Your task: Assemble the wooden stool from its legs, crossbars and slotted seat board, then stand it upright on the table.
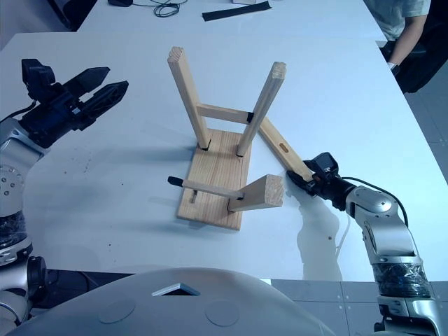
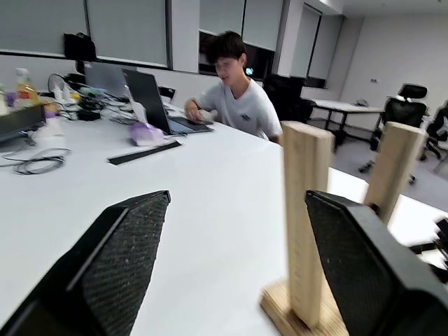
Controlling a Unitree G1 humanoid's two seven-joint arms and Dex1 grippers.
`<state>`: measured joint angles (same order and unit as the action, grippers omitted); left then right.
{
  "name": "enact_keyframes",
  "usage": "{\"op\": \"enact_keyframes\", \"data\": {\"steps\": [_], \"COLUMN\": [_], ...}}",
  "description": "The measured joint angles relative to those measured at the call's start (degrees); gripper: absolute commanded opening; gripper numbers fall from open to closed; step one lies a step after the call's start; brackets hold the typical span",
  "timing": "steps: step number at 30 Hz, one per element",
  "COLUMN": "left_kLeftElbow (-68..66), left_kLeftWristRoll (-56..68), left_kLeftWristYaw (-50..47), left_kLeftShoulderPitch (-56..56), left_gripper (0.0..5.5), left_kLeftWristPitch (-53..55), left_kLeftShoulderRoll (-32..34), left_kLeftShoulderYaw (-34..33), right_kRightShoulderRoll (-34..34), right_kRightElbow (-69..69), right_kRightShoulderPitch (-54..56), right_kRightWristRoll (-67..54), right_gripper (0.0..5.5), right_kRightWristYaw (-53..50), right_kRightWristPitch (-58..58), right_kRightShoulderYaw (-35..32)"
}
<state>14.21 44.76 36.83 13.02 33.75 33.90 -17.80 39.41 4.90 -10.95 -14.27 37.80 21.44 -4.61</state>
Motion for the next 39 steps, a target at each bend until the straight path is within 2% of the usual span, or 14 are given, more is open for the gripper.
{"op": "enact_keyframes", "data": {"steps": [18,31,39], "left_kLeftElbow": [-5.9,-6.1,-5.9], "left_kLeftWristRoll": [-4.6,-5.0,3.4], "left_kLeftWristYaw": [-4.5,-4.6,-3.0], "left_kLeftShoulderPitch": [5.9,9.2,15.0], "left_gripper": [3.55,3.55,3.55], "left_kLeftWristPitch": [-3.5,-2.2,3.7], "left_kLeftShoulderRoll": [-2.0,-2.1,-2.1], "left_kLeftShoulderYaw": [-0.8,0.0,-1.0], "right_kRightShoulderRoll": [-3.4,-6.0,-5.2], "right_kRightElbow": [-5.4,0.5,5.0], "right_kRightShoulderPitch": [7.5,13.3,24.2], "right_kRightWristRoll": [1.2,-6.4,-13.2], "right_gripper": [2.06,2.06,2.06], "right_kRightWristYaw": [-2.3,-4.3,-5.3], "right_kRightWristPitch": [0.2,6.4,8.5], "right_kRightShoulderYaw": [-0.6,-8.4,-15.0]}}
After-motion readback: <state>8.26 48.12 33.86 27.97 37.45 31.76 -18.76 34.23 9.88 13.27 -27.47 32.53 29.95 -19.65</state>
